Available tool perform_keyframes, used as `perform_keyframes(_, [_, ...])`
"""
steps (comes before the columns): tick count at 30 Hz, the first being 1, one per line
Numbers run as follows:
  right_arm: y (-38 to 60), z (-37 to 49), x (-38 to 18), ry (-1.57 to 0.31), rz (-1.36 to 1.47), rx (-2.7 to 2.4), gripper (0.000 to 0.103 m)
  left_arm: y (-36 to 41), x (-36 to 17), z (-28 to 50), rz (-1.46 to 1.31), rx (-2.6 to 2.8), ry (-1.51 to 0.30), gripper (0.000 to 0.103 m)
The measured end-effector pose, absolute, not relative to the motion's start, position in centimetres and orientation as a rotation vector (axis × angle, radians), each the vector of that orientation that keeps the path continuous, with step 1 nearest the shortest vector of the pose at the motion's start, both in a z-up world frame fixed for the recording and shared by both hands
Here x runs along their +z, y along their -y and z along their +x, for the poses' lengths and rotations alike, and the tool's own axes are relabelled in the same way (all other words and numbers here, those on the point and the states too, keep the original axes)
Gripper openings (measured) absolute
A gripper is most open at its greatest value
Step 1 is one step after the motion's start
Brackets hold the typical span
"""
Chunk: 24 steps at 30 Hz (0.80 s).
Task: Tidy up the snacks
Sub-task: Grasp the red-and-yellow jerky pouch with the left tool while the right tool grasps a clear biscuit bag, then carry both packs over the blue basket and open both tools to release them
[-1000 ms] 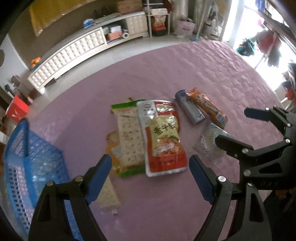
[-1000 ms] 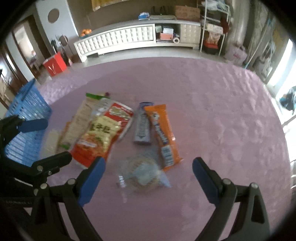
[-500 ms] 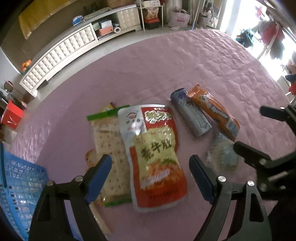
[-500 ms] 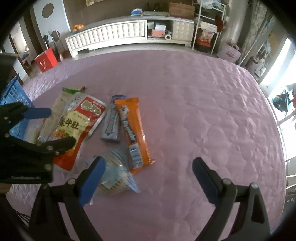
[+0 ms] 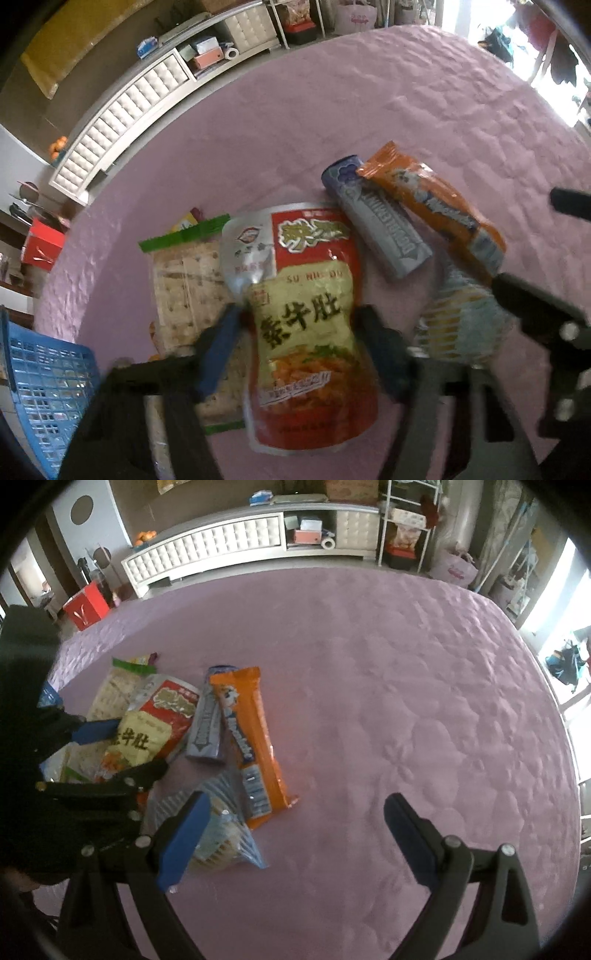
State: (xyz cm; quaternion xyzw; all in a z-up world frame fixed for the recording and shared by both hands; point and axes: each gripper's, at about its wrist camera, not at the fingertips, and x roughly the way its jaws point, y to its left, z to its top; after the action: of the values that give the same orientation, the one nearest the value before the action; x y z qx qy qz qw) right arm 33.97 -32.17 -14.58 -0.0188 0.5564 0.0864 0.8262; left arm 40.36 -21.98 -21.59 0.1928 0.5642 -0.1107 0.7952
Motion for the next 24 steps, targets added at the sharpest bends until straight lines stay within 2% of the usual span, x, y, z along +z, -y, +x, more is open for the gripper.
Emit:
perform_keyframes(2, [32.0,34.1,-14.9,-1.197,-0.046,0.178,0.097,21.7,-21.2,39.9,0.392,-0.252,-1.217,0.045])
perform_keyframes(7, [31.8,33.7,-14.9,-1.204,-0.037,0.23,0.097,20.6,-19.3,38.1,0.353,-0.27,-1.187,0.039])
perform_keyframes(14, [31.5,33.3,-14.1,-1.19,0.134,0.395,0.097,17.2,-15.5,35.0,0.252,-0.256,-1.127,0.039])
perform_keyframes(24, [26.6,32.1,-15.7,-1.193,-0.11,0.432,0.097,13.2,-15.2,32.0,0.133,-0.16,-1.115,0.039])
